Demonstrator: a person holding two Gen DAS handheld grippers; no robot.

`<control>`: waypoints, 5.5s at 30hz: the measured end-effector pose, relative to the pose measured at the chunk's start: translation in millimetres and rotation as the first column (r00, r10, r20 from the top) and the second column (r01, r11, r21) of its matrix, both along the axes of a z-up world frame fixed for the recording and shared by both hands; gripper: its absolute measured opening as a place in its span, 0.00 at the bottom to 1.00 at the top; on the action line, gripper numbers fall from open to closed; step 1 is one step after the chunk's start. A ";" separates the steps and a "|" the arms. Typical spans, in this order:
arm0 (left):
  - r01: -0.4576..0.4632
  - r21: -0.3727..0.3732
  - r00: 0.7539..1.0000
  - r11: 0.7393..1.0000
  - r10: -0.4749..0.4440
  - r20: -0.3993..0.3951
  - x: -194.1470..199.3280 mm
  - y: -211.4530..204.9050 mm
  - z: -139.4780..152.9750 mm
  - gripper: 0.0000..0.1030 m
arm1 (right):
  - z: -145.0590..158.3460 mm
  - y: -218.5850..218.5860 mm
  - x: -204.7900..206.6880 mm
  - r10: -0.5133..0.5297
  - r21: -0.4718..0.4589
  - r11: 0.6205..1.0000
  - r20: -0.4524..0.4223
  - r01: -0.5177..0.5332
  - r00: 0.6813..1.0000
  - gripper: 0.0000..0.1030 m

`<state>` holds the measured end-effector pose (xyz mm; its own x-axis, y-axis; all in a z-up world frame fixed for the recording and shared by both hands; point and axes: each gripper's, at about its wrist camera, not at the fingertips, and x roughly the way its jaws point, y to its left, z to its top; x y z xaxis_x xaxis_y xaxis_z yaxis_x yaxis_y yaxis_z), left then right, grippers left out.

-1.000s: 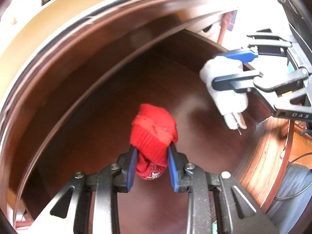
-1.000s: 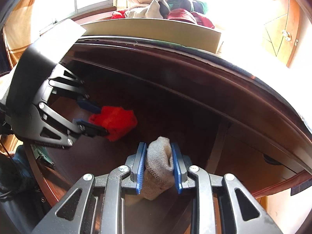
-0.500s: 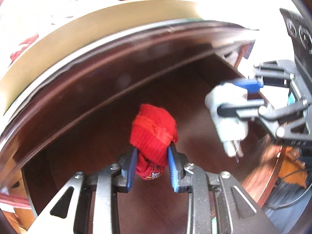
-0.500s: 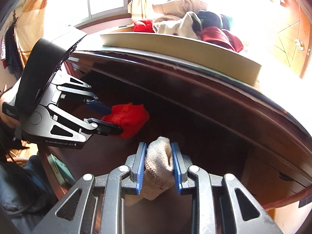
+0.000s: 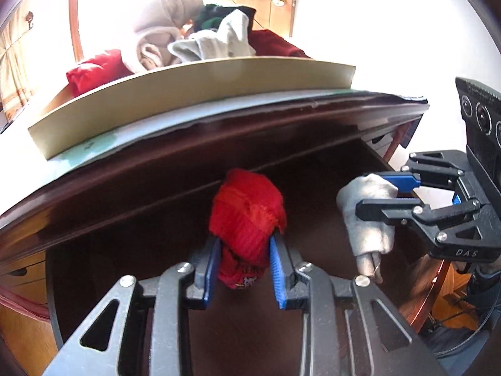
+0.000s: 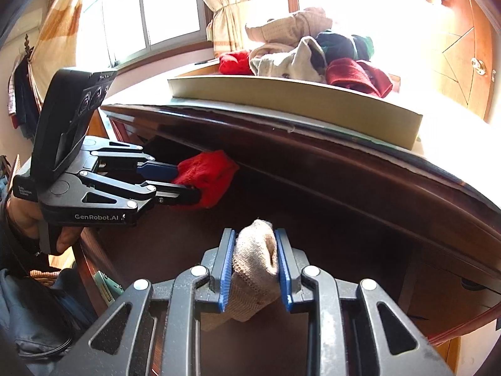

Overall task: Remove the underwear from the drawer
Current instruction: 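Lift both items out of the drawer and raise them toward the tray, then carry the red knit item with the left tool over the tray while the right tool carries the beige sock, then lower both items into the tray and open both tools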

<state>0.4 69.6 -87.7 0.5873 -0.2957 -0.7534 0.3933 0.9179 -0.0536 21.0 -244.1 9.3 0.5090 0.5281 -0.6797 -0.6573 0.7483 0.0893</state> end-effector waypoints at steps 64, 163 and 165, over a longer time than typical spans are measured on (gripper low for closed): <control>-0.109 -0.043 0.952 0.993 0.117 0.283 19.0 17.8 82.4 0.06 | 102.1 11.6 12.5 0.060 0.087 0.993 0.242 -0.083 0.969 0.27; -0.007 0.192 0.994 0.981 -0.013 0.105 15.4 24.2 126.1 0.19 | 131.1 41.6 26.2 0.108 0.014 0.993 0.312 -0.118 0.944 0.28; -0.057 0.134 0.987 0.989 0.035 0.159 22.1 30.5 144.5 0.19 | 137.8 49.1 37.2 0.106 0.008 0.993 0.318 -0.114 0.942 0.28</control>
